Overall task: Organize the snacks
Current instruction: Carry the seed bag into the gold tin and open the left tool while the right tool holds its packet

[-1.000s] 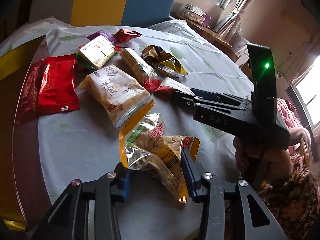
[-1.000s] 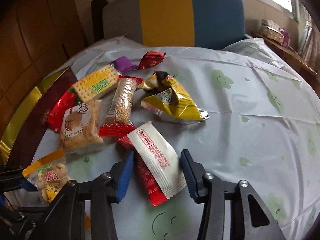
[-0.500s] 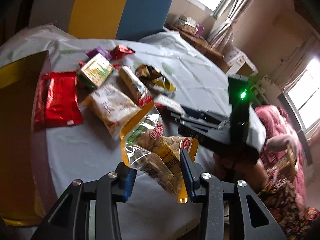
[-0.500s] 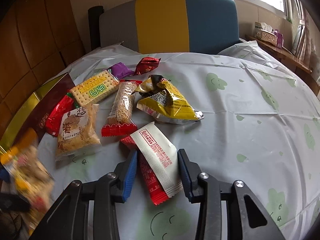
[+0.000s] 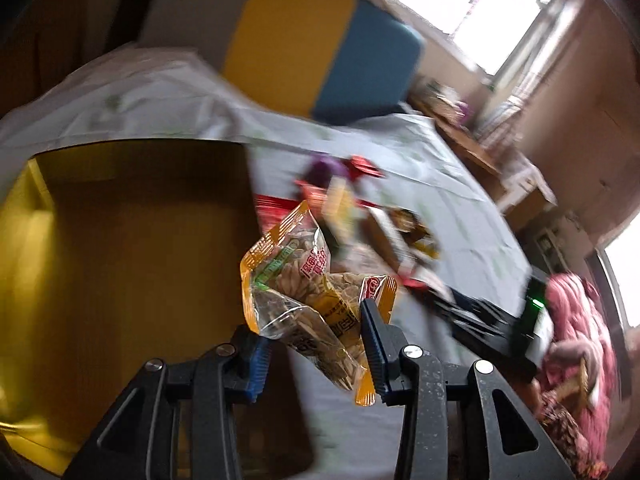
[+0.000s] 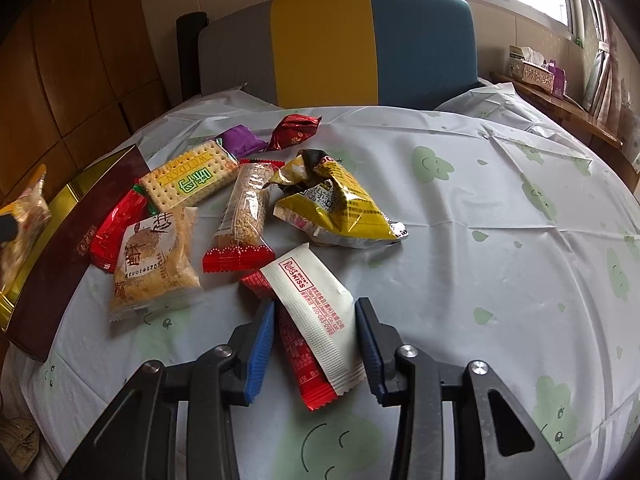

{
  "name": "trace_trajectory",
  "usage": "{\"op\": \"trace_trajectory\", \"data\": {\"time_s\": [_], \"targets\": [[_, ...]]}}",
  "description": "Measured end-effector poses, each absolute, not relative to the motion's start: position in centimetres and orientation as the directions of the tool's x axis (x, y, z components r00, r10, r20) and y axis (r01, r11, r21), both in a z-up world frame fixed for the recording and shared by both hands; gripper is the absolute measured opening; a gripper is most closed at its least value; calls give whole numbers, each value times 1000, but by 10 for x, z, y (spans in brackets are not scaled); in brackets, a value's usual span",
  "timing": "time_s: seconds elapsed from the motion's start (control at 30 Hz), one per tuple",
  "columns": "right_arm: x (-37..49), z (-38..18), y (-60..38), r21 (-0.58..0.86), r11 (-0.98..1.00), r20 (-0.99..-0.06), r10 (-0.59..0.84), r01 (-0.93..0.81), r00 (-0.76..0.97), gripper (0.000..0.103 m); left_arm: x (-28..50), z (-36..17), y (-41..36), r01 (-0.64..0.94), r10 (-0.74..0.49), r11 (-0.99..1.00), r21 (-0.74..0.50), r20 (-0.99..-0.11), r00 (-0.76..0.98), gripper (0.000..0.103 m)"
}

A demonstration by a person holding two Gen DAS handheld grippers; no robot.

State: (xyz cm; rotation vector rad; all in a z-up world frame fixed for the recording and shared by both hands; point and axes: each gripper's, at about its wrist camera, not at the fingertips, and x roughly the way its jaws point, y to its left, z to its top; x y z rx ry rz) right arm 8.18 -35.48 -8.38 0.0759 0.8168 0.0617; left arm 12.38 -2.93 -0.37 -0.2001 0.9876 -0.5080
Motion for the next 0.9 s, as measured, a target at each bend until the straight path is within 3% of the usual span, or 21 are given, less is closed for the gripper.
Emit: {"op": "trace_trajectory", "data": {"time_s": [0.2, 0.7, 0.8, 0.87, 0.9], "targets": [[81, -84, -355, 84, 996, -726, 79, -26, 683, 41, 158, -17, 28, 195, -342, 940, -281, -808, 481, 41], [81, -85, -354, 79, 997, -724, 76, -26, 686, 41, 239, -50, 108, 26, -118, 992, -120, -887, 445, 44], [82, -85, -354, 75, 997, -724, 72, -26, 686, 41, 240, -50, 114, -5, -53, 998, -62, -884, 465, 61], [82, -85, -353, 70, 997, -724, 69, -26, 686, 41, 235, -47, 120, -40, -40, 997, -67, -874, 484, 81], [82, -85, -353, 67, 997, -724, 66, -26, 686, 41, 232, -45, 122, -51, -42, 996, -78, -867, 496, 81]]}}
